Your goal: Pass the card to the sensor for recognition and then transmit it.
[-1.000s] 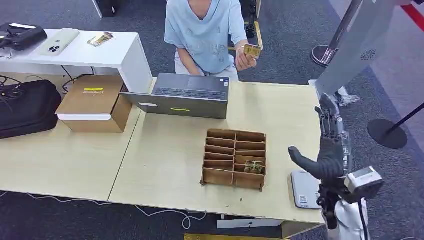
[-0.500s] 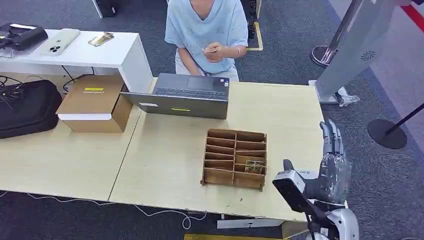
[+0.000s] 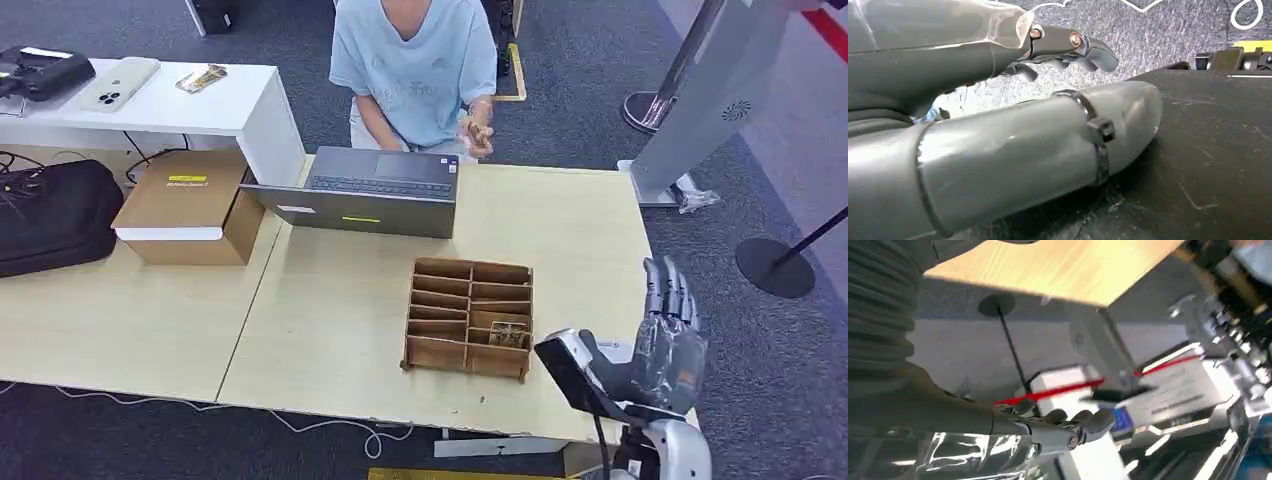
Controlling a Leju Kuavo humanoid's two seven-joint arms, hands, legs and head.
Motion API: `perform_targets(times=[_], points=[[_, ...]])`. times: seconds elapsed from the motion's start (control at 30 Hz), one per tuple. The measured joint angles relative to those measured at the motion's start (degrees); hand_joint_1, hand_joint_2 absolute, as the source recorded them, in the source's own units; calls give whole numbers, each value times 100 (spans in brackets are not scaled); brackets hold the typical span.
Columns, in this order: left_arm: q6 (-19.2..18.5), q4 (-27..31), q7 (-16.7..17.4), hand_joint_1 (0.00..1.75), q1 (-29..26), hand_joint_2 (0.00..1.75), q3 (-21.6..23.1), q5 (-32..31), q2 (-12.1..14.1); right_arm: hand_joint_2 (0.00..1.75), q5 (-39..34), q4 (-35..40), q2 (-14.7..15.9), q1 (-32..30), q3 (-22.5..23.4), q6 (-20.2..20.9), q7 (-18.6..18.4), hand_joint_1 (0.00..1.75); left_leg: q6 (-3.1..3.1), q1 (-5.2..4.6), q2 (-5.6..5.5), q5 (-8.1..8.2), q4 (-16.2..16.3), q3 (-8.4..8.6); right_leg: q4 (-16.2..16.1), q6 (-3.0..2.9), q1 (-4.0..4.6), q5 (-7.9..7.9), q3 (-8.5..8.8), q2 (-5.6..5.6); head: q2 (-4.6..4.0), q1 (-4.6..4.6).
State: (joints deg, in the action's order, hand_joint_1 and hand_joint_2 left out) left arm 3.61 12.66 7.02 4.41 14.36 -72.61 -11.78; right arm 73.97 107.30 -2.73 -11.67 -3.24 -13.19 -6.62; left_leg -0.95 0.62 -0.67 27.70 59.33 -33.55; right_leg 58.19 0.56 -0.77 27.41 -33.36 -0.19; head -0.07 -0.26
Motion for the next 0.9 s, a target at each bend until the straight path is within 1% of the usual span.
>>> perform_targets(times=[0.07,0.1,0.13,0.3,0.33,0.37,0.4,0.43,0.47,0.6,0.67,0.73,0.8,0.9], points=[[-4,0,0,0,1,0,-4,-44,0,175,-1100,-2,2,-2,-57,382,514,2,0,0,0,0,0,0,0,0,0,0,0,0,0,0],[-13,0,-2,0,2,0,-2,-66,0,175,-1447,-2,0,-2,-92,485,706,2,0,0,0,0,0,0,0,0,0,0,0,0,0,0],[-22,2,-4,0,3,0,-4,-83,0,175,-1609,-2,2,-1,-120,545,823,3,0,0,-1,0,0,1,0,0,0,0,0,-2,0,0],[-61,0,-13,0,7,0,-4,-107,-4,175,-1600,-39,2,5,-175,581,843,5,0,0,0,0,0,0,0,0,0,0,0,1,0,0],[-66,2,-13,0,8,0,-4,-114,-4,175,-1596,-52,4,8,-181,583,843,24,0,-1,0,0,0,0,-1,0,0,0,0,0,0,0],[-70,0,-13,0,8,0,-4,-114,-4,175,-1622,-74,11,22,-184,583,841,31,0,-1,0,0,0,0,-1,0,0,0,0,-1,0,2],[-72,2,-13,0,8,0,-4,-114,-4,175,-1642,-94,15,36,-181,578,832,31,0,-1,0,0,0,0,-1,0,-1,0,0,-1,0,0],[-72,0,-13,0,8,0,-4,-114,-4,175,-1601,-118,22,51,-179,555,767,23,0,-1,0,0,0,1,-1,0,-1,0,0,0,0,0],[-72,2,-13,0,8,0,-4,-112,-4,175,-1521,-146,24,65,-162,522,707,17,0,-1,0,0,0,0,-1,0,-1,0,0,0,0,0],[-72,2,-13,0,8,0,-11,-114,-4,175,-1487,-256,31,128,-94,526,670,19,0,-1,0,0,0,1,0,0,-1,0,0,0,0,0],[-72,2,-13,0,8,0,-15,-116,-4,175,-1489,-306,31,145,-85,539,679,31,0,0,0,0,0,0,0,0,0,0,0,-1,0,0],[-72,2,-13,0,8,0,-20,-120,-4,175,-1487,-361,31,159,-85,539,681,35,0,0,0,0,0,1,0,0,0,0,0,0,0,0],[-72,2,-13,0,8,0,-31,-120,-7,175,-1480,-404,31,162,-83,539,681,31,0,0,0,0,0,0,0,0,0,0,0,0,0,0],[-72,2,-13,0,7,0,-46,-120,-7,175,-1463,-455,35,162,-83,535,679,31,0,0,0,0,0,0,0,0,0,0,0,0,0,0]])
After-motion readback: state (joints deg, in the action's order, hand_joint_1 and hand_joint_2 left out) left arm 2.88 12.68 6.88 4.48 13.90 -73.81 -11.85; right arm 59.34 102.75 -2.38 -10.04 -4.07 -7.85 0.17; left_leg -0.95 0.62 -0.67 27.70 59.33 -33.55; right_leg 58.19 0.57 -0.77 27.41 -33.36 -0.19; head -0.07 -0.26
